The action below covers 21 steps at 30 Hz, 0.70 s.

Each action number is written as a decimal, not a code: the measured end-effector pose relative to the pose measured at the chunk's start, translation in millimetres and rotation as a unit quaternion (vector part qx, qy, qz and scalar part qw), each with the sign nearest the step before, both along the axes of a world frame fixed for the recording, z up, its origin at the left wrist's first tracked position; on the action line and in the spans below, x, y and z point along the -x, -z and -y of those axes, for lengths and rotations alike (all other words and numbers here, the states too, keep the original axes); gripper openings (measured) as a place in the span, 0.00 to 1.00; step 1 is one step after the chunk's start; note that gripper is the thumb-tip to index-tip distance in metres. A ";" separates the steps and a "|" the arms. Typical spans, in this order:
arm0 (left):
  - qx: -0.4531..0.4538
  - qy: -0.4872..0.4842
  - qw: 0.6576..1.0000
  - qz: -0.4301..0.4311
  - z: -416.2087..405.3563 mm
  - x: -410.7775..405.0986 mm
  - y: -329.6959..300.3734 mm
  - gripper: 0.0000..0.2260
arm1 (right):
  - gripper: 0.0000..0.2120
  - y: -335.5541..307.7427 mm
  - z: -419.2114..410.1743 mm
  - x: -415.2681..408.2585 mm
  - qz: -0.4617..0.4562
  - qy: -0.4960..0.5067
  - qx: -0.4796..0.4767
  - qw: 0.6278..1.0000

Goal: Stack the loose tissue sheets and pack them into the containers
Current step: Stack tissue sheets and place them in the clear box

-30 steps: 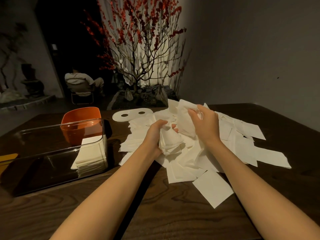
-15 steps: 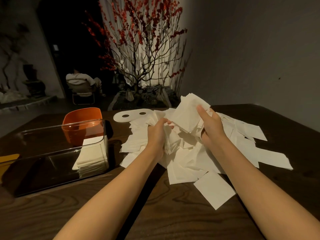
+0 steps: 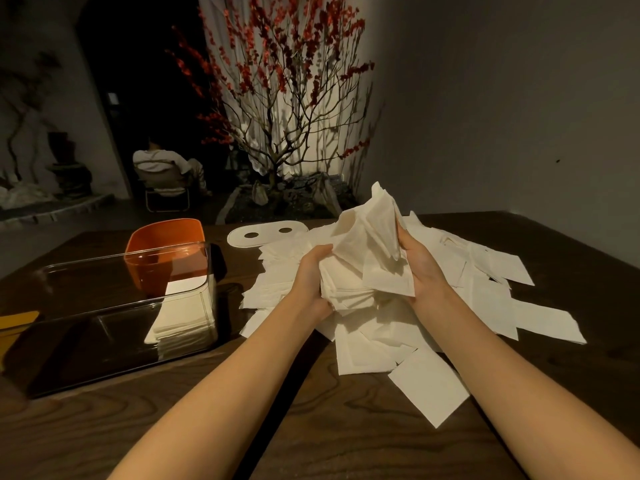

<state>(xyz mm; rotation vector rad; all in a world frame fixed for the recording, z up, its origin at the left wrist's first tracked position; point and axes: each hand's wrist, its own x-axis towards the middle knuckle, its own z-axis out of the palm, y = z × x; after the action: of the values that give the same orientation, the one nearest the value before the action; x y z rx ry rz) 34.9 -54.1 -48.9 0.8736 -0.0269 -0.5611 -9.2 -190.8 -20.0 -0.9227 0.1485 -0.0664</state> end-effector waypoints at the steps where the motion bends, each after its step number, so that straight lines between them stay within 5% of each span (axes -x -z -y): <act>1: -0.017 0.000 1.000 0.002 -1.1 1.9 -1.0 0.11 | 0.09 0.0 -1.1 0.7 0.011 -0.001 -0.012 1.000; 10: -0.072 0.083 0.994 0.013 -4.5 7.5 -2.6 0.10 | 0.10 -5.0 -10.1 5.3 0.045 -0.034 -0.072 0.996; 12: -0.062 0.102 0.993 0.016 -5.0 8.8 -1.7 0.05 | 0.08 -5.4 -9.4 3.8 0.025 0.000 -0.011 1.000; 16: -0.063 0.124 0.990 0.022 -4.5 6.5 -2.1 0.19 | 0.08 -0.8 -5.2 -2.8 0.015 0.070 0.108 0.992; 21: -0.063 0.134 0.989 0.010 -6.2 10.7 -7.3 0.19 | 0.11 2.5 -0.7 -7.4 -0.016 0.096 0.187 0.978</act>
<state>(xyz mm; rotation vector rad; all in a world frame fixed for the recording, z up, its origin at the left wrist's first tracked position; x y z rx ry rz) 24.2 -47.9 -41.6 1.0068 -0.1294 -0.8123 -1.8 -190.0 -22.5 -1.2842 0.2598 -0.2651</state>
